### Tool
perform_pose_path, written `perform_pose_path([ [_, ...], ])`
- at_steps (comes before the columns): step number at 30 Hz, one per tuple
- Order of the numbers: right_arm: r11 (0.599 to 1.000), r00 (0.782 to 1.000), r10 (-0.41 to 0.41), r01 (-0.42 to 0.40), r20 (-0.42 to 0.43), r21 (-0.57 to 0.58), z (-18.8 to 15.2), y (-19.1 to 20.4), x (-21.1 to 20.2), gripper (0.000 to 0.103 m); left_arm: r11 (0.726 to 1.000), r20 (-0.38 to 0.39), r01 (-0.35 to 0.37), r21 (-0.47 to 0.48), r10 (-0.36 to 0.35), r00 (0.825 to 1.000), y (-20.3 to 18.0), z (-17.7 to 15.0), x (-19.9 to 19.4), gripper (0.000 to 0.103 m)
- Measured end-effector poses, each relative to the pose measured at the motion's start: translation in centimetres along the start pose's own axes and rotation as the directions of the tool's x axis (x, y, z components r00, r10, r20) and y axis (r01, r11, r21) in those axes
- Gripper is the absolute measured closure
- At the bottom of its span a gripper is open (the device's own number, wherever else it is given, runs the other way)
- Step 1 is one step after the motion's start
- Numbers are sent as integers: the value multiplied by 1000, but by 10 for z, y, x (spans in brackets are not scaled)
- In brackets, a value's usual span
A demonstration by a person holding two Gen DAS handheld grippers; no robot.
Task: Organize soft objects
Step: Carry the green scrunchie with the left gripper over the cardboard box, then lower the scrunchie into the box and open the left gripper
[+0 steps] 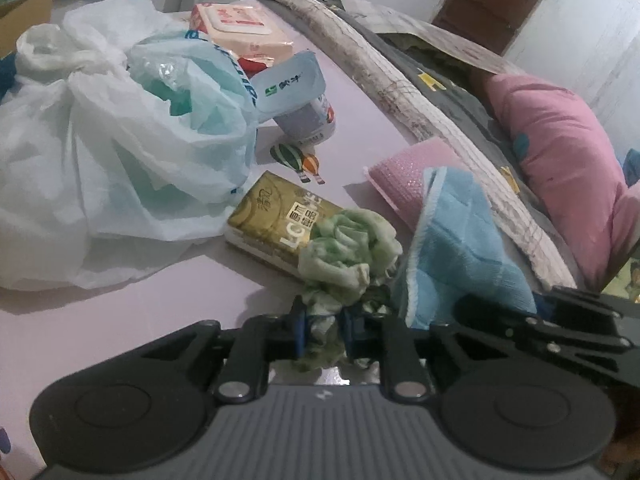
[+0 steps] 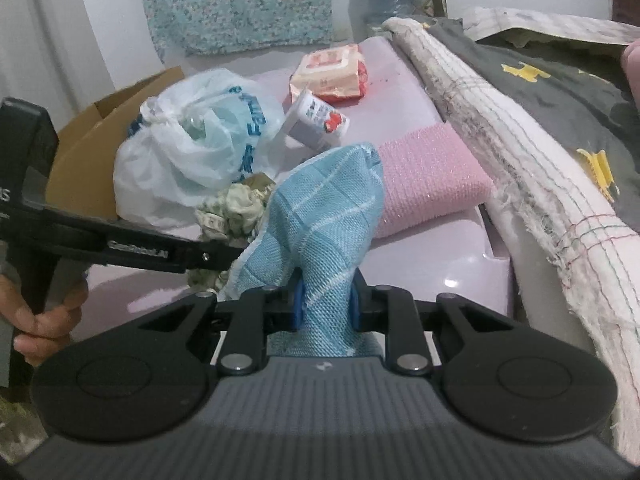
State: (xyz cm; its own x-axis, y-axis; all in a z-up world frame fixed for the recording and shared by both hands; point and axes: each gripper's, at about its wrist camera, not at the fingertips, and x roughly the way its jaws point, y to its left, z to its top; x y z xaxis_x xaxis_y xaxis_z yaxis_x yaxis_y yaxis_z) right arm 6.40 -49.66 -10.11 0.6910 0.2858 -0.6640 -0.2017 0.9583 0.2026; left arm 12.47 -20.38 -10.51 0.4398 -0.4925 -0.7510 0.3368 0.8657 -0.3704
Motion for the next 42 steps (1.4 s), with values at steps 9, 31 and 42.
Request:
perform_pose_path([
  [9, 1000, 994, 31, -31, 108, -7, 18, 20, -43, 83, 997, 115, 73, -31, -69, 991, 1, -7, -71, 91],
  [31, 963, 940, 263, -268, 219, -8, 63, 126, -21, 83, 942, 213, -96, -322, 171, 962, 189, 54, -202, 90],
  [42, 960, 943, 249, -271, 221, 75, 60, 99, -1, 82, 868, -158, -198, -456, 140, 977, 270, 82, -108, 90],
])
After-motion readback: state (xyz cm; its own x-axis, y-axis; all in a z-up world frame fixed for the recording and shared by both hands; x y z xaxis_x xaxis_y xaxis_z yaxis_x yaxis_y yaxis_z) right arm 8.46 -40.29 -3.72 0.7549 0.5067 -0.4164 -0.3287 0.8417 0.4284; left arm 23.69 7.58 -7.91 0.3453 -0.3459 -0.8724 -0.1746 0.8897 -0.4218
